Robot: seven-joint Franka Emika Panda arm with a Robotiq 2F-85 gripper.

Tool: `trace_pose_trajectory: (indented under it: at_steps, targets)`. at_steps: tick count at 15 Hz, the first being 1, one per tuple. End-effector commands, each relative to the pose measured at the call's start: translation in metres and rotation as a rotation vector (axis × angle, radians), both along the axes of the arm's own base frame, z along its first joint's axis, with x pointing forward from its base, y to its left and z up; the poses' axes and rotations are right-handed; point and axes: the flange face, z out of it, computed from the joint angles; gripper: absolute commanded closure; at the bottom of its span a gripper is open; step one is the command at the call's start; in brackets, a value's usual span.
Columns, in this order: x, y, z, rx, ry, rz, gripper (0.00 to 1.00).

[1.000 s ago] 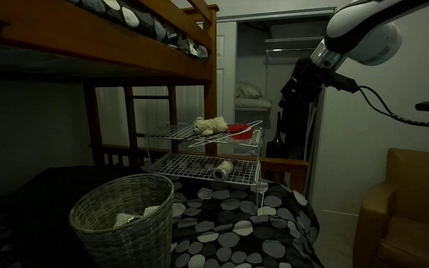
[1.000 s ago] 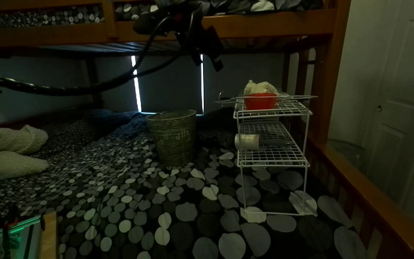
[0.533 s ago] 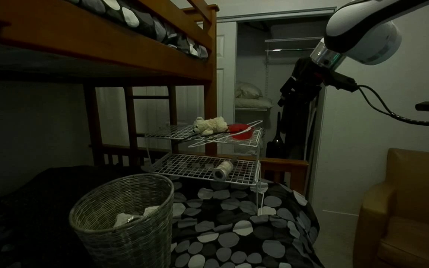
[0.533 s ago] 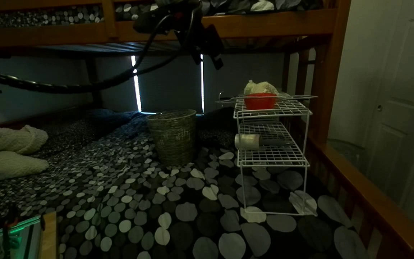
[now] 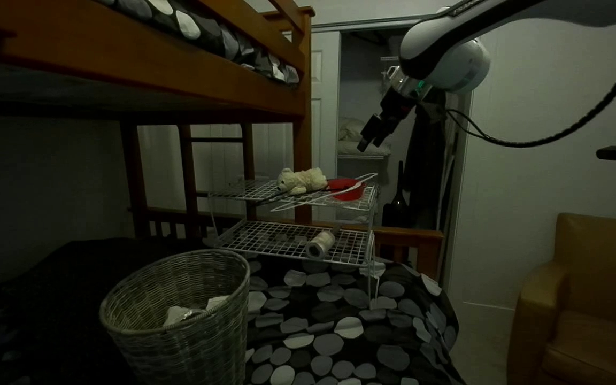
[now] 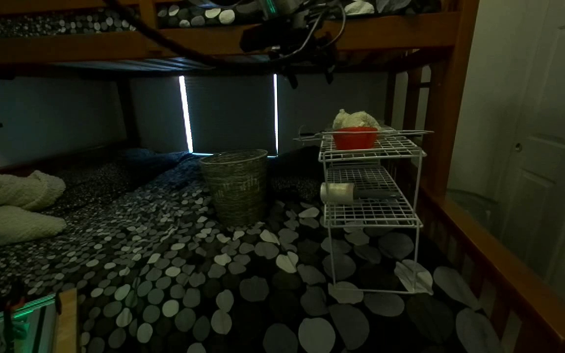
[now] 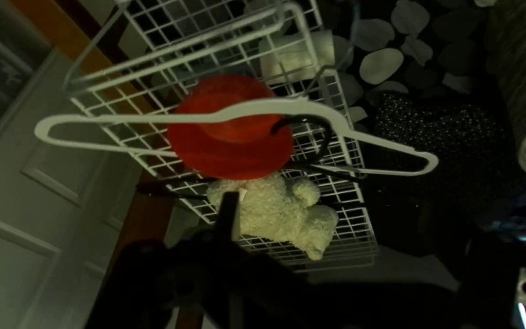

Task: Put the white teddy bear in the basket.

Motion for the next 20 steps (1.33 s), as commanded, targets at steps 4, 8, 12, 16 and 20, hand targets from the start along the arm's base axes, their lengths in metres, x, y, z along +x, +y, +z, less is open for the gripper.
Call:
trace_pose_trajectory:
  at_steps: [4,8,12,16,20]
  targets:
    - [0.065,-0.023,0.007,-0.136,-0.03,0.089,0.0]
    - [0.096,-0.032,0.005,-0.159,-0.044,0.107,0.0]
    - [0.103,-0.019,0.002,-0.156,-0.044,0.154,0.0]
    - [0.147,0.021,-0.034,-0.23,-0.005,0.329,0.0]
    - [0.195,0.024,-0.061,-0.42,-0.01,0.374,0.0]
